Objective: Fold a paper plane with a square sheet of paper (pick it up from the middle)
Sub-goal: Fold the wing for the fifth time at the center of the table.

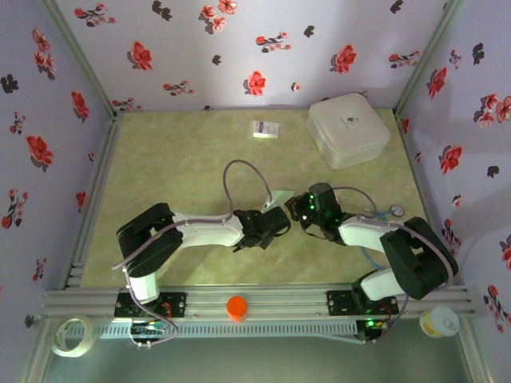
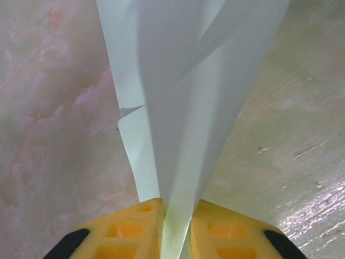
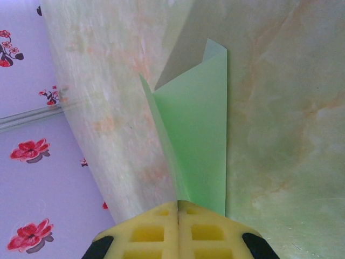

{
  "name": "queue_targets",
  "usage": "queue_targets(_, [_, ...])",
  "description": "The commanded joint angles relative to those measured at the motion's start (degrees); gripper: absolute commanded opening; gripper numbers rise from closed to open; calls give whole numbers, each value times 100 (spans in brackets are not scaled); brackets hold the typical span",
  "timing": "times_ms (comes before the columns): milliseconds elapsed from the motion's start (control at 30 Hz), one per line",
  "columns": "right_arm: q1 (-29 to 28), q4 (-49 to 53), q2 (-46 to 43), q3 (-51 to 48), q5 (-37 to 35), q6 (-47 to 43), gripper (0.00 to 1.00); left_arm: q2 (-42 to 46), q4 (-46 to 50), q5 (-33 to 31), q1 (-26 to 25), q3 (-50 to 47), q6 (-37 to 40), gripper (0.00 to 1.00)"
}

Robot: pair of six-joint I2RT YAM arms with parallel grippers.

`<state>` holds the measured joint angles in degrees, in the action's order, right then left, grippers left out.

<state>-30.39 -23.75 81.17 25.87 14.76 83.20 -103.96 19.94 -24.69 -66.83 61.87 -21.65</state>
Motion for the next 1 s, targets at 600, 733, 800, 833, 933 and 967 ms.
queue_targets(600, [-11,-10,-5,-38,-59,83,0,-14,31,-161,-16,-7,56,9])
queue_targets(733, [6,28,-79,-53,-62,45,1,-1,3,-127,-14,-43,38,2])
queue_targets(800, [40,81,-159,-49,-62,-38,7,25,-35,-45,3,-81,29,0])
queue_targets(833, [65,180,-233,-30,-67,-116,13,47,-81,36,18,-108,21,0])
queue_targets(933, [183,763,-546,60,-137,-486,28,160,-264,433,119,-224,-22,0])
queue_targets(967, [240,1046,-690,101,-193,-633,34,210,-355,618,164,-282,-39,0])
